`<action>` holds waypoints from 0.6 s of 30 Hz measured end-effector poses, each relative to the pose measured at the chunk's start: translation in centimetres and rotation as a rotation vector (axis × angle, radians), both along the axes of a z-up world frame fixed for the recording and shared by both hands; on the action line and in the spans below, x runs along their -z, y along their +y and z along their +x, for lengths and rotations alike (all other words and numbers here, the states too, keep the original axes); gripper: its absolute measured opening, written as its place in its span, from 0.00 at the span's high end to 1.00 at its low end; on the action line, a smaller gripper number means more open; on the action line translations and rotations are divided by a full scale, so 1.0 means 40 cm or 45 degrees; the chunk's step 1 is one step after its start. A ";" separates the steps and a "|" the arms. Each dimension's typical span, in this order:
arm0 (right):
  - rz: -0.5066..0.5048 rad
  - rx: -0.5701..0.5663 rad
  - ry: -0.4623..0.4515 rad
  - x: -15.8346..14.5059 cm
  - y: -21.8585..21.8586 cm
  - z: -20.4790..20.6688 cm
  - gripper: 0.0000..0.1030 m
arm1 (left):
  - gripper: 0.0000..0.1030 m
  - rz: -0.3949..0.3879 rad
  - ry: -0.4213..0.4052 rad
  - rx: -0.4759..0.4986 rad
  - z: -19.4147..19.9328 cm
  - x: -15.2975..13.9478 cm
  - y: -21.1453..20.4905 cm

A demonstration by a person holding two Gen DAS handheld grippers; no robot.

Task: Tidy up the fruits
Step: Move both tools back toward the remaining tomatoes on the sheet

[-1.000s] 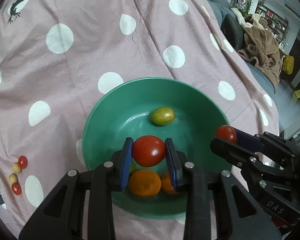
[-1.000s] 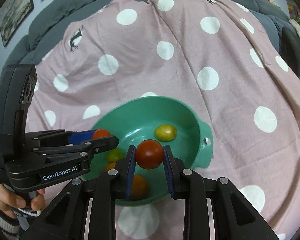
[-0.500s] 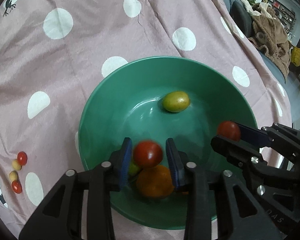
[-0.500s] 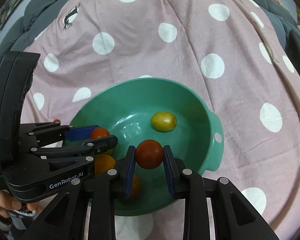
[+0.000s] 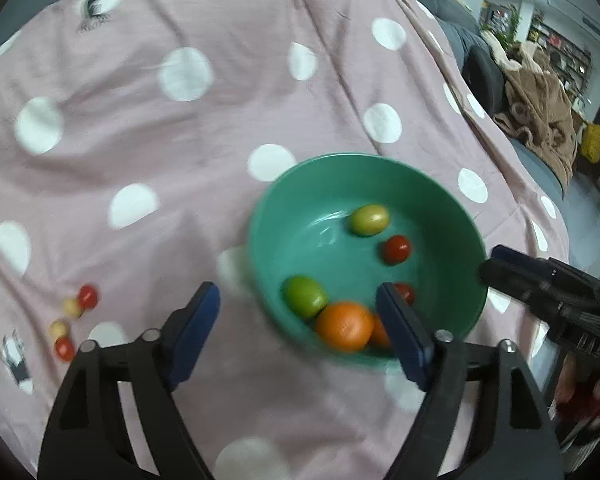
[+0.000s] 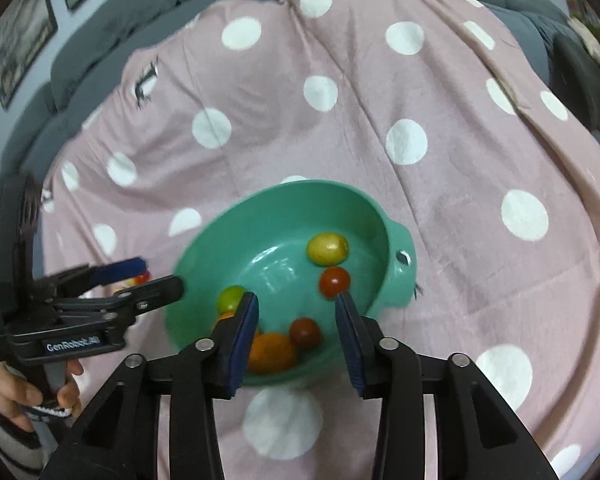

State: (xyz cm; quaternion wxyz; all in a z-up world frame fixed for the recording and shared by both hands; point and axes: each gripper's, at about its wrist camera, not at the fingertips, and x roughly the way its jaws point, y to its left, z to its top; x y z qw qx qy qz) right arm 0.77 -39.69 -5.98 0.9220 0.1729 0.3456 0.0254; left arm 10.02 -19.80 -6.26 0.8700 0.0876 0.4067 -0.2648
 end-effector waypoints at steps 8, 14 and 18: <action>0.093 -0.068 -0.001 0.020 0.033 -0.086 0.59 | 0.20 0.020 0.093 -0.205 -0.107 0.070 0.257; 0.027 -0.257 0.066 0.050 0.166 -0.082 0.59 | 0.20 -0.021 0.176 -0.386 -0.184 0.110 0.466; -0.004 -0.390 0.129 0.076 0.280 -0.044 0.59 | 0.20 -0.050 0.185 -0.461 -0.213 0.115 0.544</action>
